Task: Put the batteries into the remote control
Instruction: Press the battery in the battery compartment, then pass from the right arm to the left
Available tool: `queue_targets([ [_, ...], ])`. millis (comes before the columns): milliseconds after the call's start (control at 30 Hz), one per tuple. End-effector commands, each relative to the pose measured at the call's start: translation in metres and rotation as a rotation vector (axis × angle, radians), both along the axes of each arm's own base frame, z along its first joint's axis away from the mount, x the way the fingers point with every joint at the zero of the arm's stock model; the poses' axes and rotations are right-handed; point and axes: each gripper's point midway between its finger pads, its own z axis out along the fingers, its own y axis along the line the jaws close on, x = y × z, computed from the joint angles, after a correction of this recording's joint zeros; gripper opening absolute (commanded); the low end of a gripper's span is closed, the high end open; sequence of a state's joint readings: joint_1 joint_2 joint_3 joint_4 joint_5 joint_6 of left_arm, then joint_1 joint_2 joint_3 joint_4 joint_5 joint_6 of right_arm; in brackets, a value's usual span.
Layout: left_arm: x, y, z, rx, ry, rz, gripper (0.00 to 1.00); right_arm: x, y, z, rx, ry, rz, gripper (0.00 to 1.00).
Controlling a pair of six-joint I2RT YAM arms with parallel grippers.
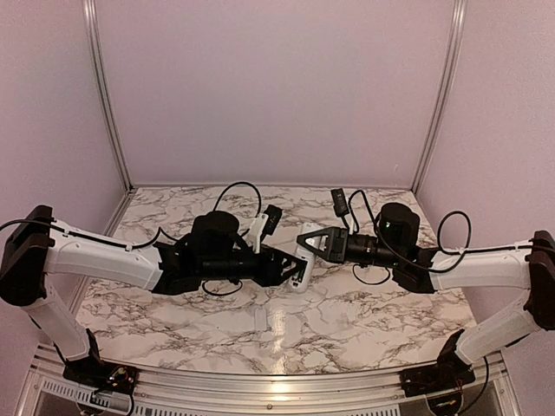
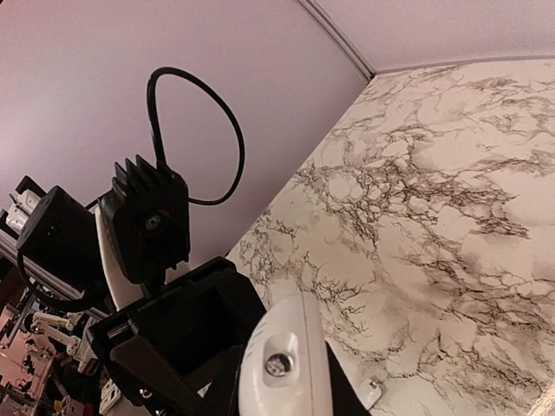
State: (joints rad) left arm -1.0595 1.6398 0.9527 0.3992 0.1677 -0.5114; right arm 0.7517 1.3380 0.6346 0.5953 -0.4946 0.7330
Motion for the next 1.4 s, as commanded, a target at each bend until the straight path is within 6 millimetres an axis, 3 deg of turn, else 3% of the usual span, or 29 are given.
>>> queue_targets([
  [0,0.012,0.005,-0.008,0.017,-0.002,0.04,0.52,-0.008,0.002,0.024,0.064,-0.042,0.035,0.0],
  [133,0.013,0.011,0.009,0.012,-0.063,0.059,0.72,0.0,0.0,0.011,0.019,-0.008,-0.005,0.0],
  [267,0.015,0.016,0.016,0.063,-0.127,0.106,0.77,0.009,-0.004,0.0,-0.026,0.027,-0.061,0.0],
  [467,0.016,0.0,0.005,0.199,-0.174,0.141,0.77,0.014,-0.006,-0.013,-0.055,0.078,-0.098,0.0],
  [767,0.018,-0.021,-0.019,0.342,-0.189,0.16,0.78,0.017,-0.007,-0.014,-0.05,0.096,-0.117,0.0],
  [1100,0.019,-0.023,-0.041,0.429,-0.181,0.159,0.73,0.02,-0.012,-0.012,-0.049,0.098,-0.144,0.0],
  [1367,0.01,-0.025,-0.04,0.377,-0.17,0.118,0.73,0.023,-0.018,-0.009,-0.04,0.098,-0.151,0.0],
])
